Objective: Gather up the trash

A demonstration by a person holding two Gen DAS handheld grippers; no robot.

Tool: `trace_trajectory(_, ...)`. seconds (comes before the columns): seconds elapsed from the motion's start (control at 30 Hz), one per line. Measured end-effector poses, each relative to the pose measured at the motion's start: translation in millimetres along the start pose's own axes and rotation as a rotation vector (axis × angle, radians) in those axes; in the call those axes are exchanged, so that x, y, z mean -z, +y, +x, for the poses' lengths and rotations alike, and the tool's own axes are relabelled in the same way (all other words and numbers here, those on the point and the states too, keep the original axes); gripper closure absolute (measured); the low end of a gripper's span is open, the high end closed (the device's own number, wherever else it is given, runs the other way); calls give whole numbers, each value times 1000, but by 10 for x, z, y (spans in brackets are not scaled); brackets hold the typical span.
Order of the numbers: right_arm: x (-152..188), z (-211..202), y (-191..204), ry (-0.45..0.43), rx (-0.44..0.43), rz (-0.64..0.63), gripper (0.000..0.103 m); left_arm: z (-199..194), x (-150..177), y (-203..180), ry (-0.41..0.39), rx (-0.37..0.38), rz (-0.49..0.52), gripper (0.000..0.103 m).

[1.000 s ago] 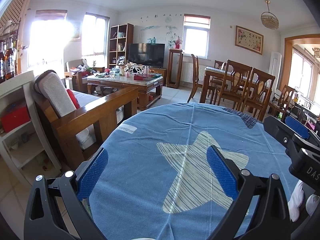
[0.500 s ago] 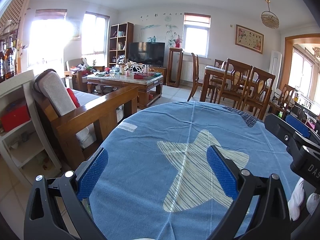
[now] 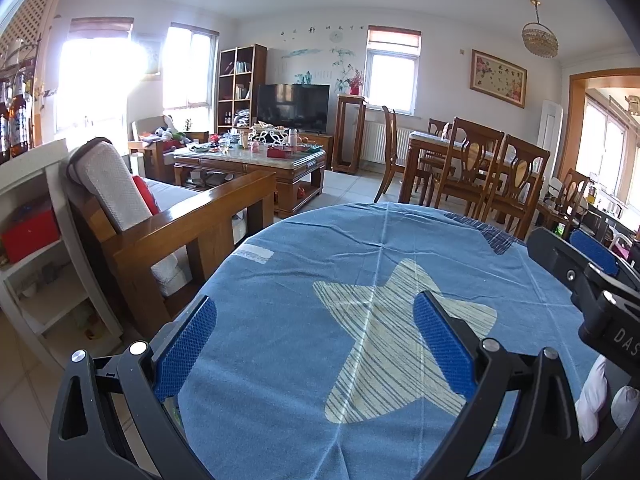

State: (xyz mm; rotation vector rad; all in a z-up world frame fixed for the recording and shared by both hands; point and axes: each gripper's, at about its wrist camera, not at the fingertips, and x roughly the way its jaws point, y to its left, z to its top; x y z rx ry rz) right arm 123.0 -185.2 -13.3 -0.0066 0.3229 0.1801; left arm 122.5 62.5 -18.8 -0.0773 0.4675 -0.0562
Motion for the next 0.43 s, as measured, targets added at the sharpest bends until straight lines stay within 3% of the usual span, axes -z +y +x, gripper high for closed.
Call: trace_trajectory(0.43, -11, 3, -24, 1, -1, 1, 5, 68, -52, 39, 2, -11, 6, 5)
